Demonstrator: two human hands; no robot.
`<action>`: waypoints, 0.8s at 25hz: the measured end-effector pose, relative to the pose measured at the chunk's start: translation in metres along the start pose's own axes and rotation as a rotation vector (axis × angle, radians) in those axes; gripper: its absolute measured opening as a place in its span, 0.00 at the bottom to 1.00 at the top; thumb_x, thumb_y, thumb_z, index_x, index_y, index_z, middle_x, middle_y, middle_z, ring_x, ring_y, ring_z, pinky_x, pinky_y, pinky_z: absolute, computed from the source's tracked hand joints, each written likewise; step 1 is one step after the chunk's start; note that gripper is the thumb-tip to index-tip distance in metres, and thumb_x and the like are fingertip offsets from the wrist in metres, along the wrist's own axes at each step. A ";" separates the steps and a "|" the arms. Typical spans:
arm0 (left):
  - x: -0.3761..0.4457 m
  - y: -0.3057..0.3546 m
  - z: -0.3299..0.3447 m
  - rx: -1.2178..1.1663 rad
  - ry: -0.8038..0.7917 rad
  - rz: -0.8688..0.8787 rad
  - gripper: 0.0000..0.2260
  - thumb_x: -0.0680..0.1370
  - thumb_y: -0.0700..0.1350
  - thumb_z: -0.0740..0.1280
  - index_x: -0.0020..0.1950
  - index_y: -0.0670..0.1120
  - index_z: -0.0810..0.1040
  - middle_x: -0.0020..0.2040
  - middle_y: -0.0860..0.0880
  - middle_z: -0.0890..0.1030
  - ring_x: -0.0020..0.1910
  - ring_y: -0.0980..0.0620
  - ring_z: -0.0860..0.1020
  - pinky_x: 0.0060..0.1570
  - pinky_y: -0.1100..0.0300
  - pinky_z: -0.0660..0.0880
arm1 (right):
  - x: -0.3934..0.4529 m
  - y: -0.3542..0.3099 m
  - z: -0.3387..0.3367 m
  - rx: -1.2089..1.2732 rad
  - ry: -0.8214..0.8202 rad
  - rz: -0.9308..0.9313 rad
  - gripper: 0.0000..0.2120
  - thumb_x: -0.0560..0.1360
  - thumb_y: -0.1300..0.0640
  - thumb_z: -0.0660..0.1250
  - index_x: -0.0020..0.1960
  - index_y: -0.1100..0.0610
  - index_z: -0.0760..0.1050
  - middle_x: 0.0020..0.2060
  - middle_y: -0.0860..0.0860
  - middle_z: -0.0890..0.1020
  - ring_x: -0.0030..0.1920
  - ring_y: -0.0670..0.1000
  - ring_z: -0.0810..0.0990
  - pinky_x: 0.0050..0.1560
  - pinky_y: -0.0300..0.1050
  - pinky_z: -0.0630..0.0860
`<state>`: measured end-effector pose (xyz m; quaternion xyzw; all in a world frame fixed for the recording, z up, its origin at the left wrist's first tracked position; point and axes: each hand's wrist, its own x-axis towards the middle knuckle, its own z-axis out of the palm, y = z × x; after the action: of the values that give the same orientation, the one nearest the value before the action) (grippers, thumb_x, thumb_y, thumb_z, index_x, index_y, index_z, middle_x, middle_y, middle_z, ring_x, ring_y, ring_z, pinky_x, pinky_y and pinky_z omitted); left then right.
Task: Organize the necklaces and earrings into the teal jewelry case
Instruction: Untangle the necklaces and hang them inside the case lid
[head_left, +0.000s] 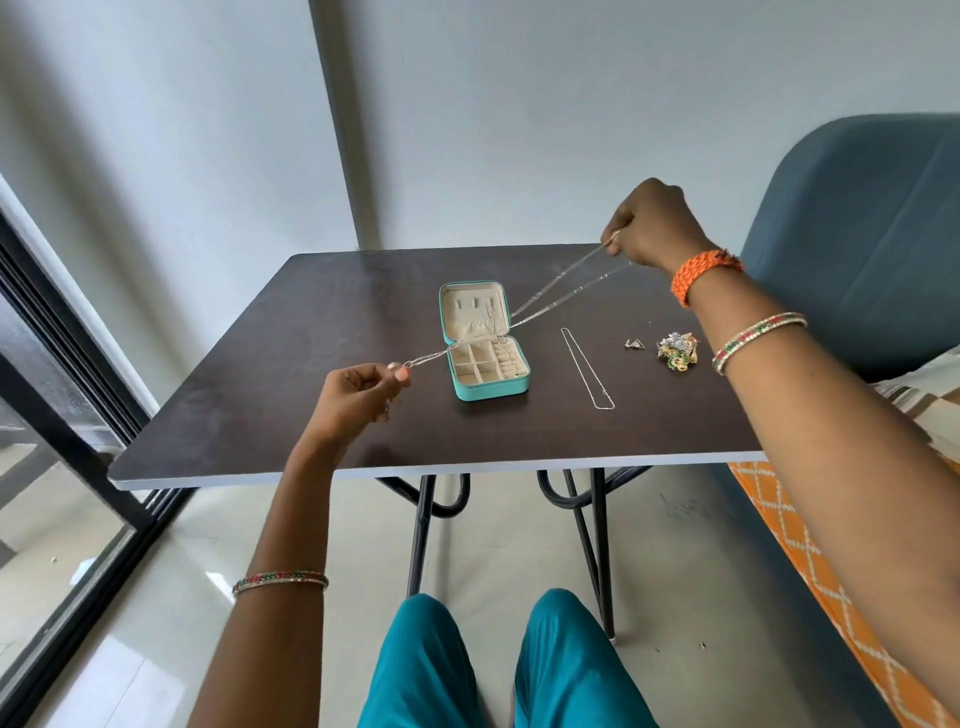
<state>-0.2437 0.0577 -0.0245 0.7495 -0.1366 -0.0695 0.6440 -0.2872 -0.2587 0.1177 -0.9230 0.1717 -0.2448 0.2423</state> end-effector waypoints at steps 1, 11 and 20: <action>-0.002 -0.003 -0.004 -0.052 0.019 0.000 0.08 0.78 0.45 0.66 0.41 0.43 0.80 0.27 0.53 0.78 0.26 0.59 0.72 0.31 0.66 0.72 | 0.002 0.004 0.001 0.075 -0.009 0.044 0.10 0.72 0.74 0.60 0.45 0.68 0.80 0.42 0.65 0.83 0.41 0.54 0.82 0.43 0.44 0.81; 0.011 0.051 0.065 -0.124 -0.097 0.199 0.13 0.78 0.39 0.66 0.62 0.41 0.75 0.52 0.46 0.80 0.50 0.52 0.79 0.50 0.58 0.78 | -0.009 -0.041 0.020 0.247 -0.358 0.108 0.05 0.76 0.62 0.64 0.43 0.61 0.77 0.28 0.52 0.68 0.27 0.49 0.65 0.29 0.39 0.68; 0.039 0.087 0.136 -0.178 -0.252 0.213 0.16 0.81 0.43 0.60 0.67 0.38 0.69 0.60 0.44 0.77 0.58 0.51 0.75 0.58 0.63 0.71 | -0.001 -0.073 -0.005 0.455 -0.345 -0.027 0.14 0.72 0.74 0.60 0.51 0.65 0.79 0.38 0.55 0.81 0.37 0.45 0.77 0.33 0.35 0.70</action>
<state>-0.2548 -0.0937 0.0425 0.6562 -0.2884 -0.1061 0.6892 -0.2761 -0.1996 0.1600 -0.8751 0.0561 -0.1194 0.4656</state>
